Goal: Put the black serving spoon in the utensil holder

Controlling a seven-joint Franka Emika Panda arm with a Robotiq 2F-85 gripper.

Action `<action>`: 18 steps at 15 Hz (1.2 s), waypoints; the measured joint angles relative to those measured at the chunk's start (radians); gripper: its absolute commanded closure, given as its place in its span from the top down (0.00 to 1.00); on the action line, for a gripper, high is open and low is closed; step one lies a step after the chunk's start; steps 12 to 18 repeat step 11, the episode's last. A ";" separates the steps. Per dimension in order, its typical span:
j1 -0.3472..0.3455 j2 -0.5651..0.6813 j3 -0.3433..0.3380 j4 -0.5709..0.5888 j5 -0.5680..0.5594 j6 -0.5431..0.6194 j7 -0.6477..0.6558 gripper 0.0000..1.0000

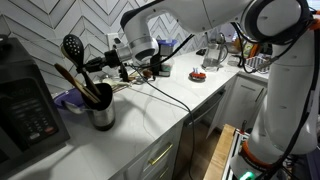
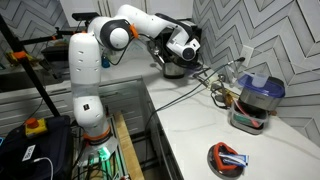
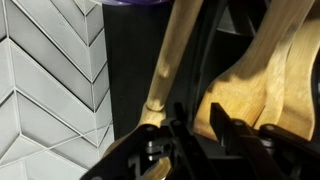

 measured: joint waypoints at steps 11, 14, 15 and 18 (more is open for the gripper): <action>0.000 -0.358 -0.006 -0.148 -0.420 0.003 0.335 1.00; 0.000 -0.358 -0.006 -0.148 -0.420 0.003 0.335 1.00; 0.000 -0.358 -0.006 -0.148 -0.420 0.003 0.335 1.00; 0.000 -0.358 -0.006 -0.148 -0.420 0.003 0.335 1.00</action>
